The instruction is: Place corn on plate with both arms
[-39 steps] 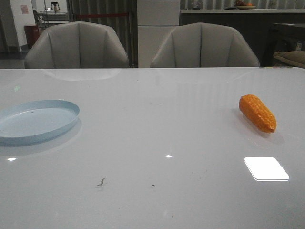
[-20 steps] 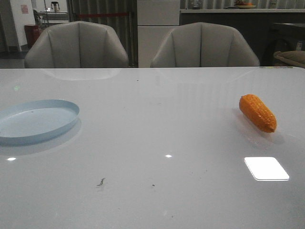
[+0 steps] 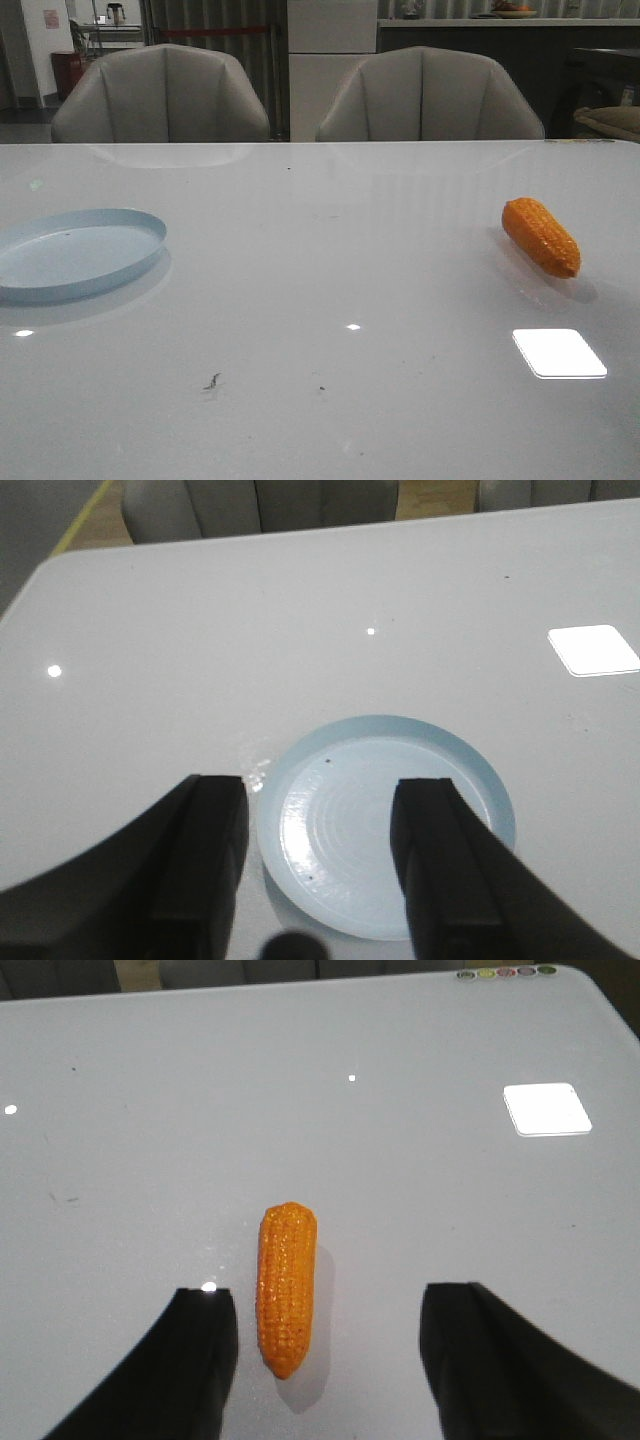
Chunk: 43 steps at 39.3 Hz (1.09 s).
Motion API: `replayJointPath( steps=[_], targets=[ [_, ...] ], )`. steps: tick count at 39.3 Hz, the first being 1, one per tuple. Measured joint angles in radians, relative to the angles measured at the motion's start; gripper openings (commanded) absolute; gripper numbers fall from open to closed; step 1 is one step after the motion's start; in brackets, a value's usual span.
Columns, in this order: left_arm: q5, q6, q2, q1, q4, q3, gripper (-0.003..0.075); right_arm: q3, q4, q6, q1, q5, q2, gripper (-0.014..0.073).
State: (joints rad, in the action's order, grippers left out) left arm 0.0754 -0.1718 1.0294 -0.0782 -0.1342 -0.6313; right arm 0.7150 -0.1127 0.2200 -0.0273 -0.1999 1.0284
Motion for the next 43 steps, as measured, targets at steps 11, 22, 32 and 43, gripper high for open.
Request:
replayJointPath(
  steps=[11,22,32,43],
  targets=[
    [0.291,0.002,0.316,0.062,-0.055,-0.359,0.0418,0.0,0.0,0.0,0.0,-0.036,0.0,0.053],
    [0.406,0.004,0.639,0.138,-0.096,-0.641,0.0418,0.0,0.0,0.0,-0.002,-0.04,0.0,0.053],
    [0.496,0.004,0.846,0.138,-0.109,-0.736,0.0418,0.0,0.0,0.0,-0.002,-0.042,0.0,0.053],
    [0.511,0.004,0.967,0.138,-0.13,-0.75,0.0417,0.0,0.0,0.0,-0.002,-0.042,0.0,0.053]
  ],
)
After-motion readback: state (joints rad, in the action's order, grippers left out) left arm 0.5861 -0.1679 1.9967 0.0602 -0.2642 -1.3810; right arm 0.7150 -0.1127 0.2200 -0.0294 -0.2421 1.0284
